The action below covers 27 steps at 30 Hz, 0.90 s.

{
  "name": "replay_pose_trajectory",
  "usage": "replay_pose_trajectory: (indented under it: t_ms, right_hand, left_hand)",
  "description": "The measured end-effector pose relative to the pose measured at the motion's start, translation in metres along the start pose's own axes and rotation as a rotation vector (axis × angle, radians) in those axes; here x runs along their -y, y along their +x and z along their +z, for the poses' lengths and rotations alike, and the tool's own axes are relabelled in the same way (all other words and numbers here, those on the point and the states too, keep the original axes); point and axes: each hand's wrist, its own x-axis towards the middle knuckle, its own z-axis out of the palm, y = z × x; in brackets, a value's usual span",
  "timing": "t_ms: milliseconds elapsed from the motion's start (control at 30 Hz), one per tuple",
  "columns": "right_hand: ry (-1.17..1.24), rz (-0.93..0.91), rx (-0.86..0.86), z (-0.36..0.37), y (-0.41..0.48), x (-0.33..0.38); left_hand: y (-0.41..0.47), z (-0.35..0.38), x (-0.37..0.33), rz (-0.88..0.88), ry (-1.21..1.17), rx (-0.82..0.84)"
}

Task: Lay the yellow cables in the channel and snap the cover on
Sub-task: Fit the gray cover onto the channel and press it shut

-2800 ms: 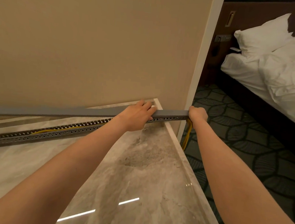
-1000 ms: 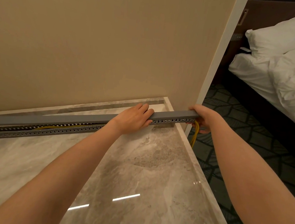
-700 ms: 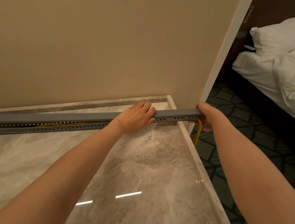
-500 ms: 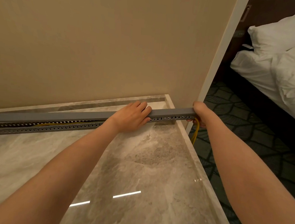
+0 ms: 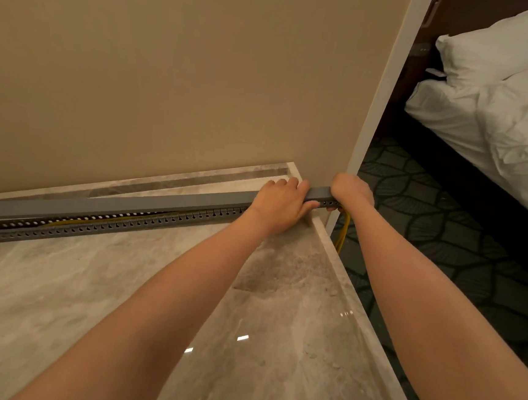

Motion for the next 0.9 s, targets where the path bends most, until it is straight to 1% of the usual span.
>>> replay_pose_trajectory:
  t_ms: [67,133,233,300,400,500,600,733,833,900]
  right_hand:
    - [-0.007,-0.005,0.044,-0.002,0.001,0.002]
    - [0.025,0.011,0.136,-0.007,0.002,0.004]
    - [0.210,0.050,0.303,-0.016,0.004,0.004]
    - [0.355,0.104,0.361,-0.021,0.000,0.001]
    - [0.470,0.196,0.357,-0.021,-0.002,-0.009]
    - [0.552,0.251,0.396,-0.019,0.003,-0.019]
    - [0.491,0.235,0.411,-0.021,0.000,-0.013]
    - [0.354,0.182,0.369,-0.017,0.001,-0.002]
    - [0.351,0.161,0.356,-0.015,0.000,0.000]
    - [0.377,0.135,0.304,-0.010,0.000,0.002]
  left_hand:
    - [0.004,0.000,-0.002,-0.009,0.012,0.019]
    - [0.005,-0.001,-0.001,0.004,0.029,0.031]
    - [0.002,0.000,0.001,0.017,0.040,0.044]
    - [0.000,-0.002,0.002,0.014,0.038,0.052]
    - [-0.001,-0.005,0.003,0.010,0.019,0.060]
    - [-0.001,-0.006,0.003,0.019,0.005,0.060]
    - [0.000,-0.004,0.004,0.031,0.029,0.055]
    - [-0.001,-0.003,0.007,0.046,0.039,0.070]
    - [-0.003,-0.002,0.010,0.049,0.045,0.077]
    - [-0.004,-0.002,0.012,0.054,0.048,0.079]
